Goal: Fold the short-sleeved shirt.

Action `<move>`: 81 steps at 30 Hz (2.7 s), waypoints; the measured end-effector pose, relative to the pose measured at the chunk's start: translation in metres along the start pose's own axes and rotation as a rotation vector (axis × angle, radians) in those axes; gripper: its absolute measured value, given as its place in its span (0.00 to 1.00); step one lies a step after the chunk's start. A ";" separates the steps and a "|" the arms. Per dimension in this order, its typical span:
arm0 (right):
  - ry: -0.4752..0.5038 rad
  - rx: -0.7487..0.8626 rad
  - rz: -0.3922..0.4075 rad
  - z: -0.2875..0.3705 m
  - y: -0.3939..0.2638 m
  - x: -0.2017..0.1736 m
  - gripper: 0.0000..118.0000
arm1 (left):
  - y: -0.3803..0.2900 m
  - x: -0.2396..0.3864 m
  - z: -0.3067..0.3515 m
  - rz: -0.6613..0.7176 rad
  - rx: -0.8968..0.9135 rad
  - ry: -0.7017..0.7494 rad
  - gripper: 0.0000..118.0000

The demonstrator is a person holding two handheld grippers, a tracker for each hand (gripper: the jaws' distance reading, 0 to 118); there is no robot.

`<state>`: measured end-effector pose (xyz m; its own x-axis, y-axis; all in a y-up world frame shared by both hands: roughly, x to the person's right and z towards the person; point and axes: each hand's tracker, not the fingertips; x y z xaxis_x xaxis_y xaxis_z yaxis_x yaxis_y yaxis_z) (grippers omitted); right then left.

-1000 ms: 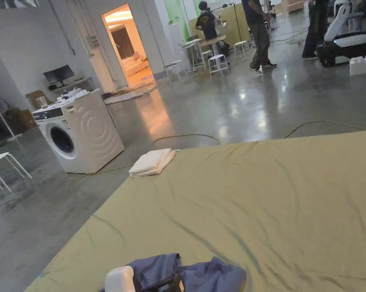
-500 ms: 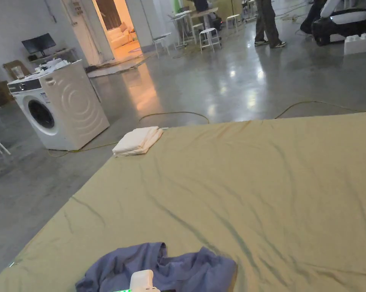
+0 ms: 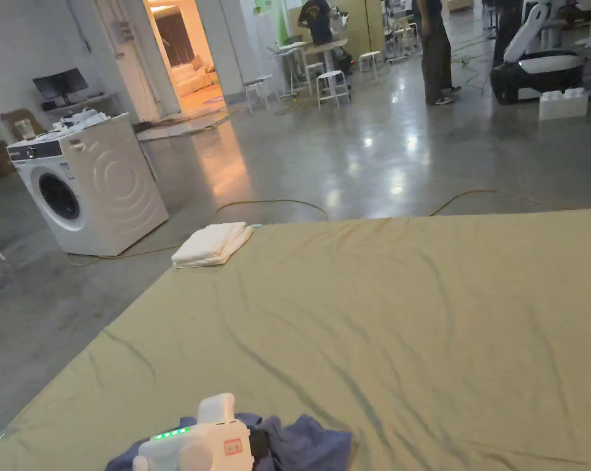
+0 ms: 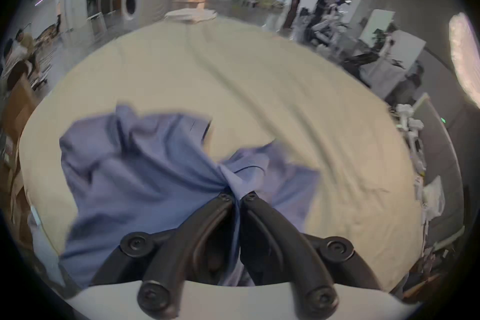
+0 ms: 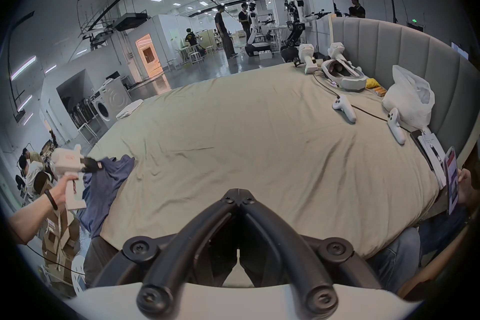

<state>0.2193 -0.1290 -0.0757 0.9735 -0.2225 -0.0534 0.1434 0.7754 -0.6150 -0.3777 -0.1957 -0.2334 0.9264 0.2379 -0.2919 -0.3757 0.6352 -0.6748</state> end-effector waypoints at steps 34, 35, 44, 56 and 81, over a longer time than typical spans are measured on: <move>-0.065 0.239 -0.072 0.081 -0.002 0.031 0.00 | -0.137 0.317 0.113 -0.444 0.123 -0.779 0.83; -0.056 0.262 -0.053 0.081 0.009 0.023 0.00 | -0.120 0.299 0.138 -0.466 0.219 -0.721 0.83; 0.032 0.438 0.084 0.092 0.060 -0.025 0.00 | -0.111 0.192 0.291 -0.478 0.768 -0.148 0.67; -0.021 0.529 0.220 0.118 0.061 -0.052 0.00 | -0.124 0.160 0.347 -0.352 0.822 -0.030 0.00; 0.040 0.312 0.101 0.090 0.025 -0.007 0.00 | -0.065 0.136 0.058 -0.175 -0.126 -0.287 0.61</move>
<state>0.2325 -0.0546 -0.0201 0.9787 -0.1534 -0.1361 0.1003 0.9369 -0.3350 -0.2259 -0.1620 -0.1899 0.9395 0.3416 0.0262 -0.1941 0.5936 -0.7810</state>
